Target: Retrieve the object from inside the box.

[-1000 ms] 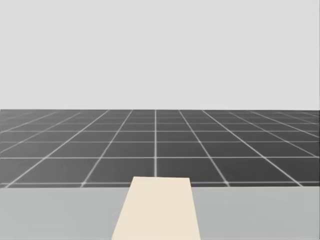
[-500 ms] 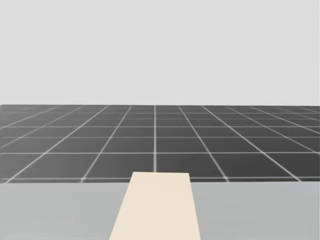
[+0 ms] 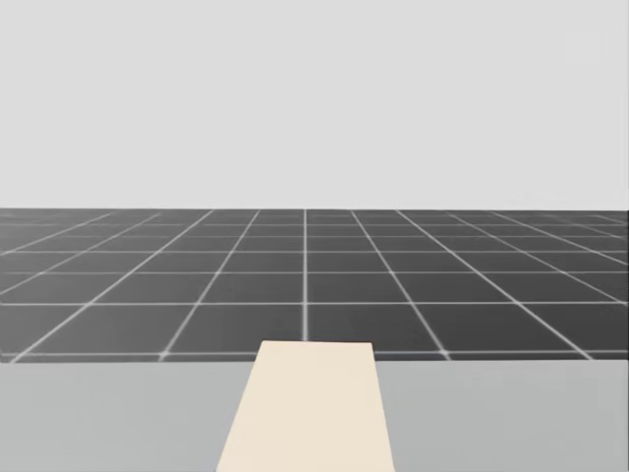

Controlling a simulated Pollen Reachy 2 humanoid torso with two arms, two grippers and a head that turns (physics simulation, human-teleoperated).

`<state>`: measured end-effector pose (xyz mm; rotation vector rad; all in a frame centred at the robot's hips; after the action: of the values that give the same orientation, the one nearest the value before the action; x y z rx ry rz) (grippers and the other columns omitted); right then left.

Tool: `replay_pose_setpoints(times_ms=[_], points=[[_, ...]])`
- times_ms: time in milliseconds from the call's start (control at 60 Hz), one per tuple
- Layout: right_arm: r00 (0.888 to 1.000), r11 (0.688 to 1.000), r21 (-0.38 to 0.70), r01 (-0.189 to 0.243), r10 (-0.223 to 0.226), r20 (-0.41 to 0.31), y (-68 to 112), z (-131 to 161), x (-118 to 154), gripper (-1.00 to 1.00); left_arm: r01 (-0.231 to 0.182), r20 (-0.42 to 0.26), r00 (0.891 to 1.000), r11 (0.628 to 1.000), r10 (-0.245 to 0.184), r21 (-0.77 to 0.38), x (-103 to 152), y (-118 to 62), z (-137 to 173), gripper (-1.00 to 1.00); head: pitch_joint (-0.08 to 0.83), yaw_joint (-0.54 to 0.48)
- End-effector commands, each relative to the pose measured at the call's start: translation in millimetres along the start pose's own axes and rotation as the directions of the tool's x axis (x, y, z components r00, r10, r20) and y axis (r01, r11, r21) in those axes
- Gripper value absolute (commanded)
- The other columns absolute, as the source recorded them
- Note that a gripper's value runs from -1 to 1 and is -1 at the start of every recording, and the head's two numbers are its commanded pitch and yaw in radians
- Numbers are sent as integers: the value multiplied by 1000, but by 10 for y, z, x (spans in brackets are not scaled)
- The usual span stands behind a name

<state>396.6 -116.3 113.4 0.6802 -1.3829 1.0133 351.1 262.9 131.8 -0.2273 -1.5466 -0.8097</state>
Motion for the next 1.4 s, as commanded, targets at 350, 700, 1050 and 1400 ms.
replay_pose_setpoints(times_ms=[350, 700, 1050, 1400], points=[[999, 976, -214, -26, 32, 25, -129, 921, -34, 1000, 11, -7, 1000, 1000, -11, 12, -15, 9, -9, -1000, 23, -25], [997, 928, -370, -48, 67, 37, -269, 1709, -29, 1000, 13, -12, 1000, 1000, -13, 21, -22, 24, -11, -1000, 18, -29], [994, 867, -495, -60, 98, 51, -449, 2240, 120, 1000, 12, -13, 1000, 999, -12, 32, -27, 44, -7, -1000, 13, -31], [976, 812, -577, -90, 186, 110, -850, 2402, 878, 1000, 13, -12, 1000, 999, -13, 38, -30, 65, 3, -1000, 7, -32]])
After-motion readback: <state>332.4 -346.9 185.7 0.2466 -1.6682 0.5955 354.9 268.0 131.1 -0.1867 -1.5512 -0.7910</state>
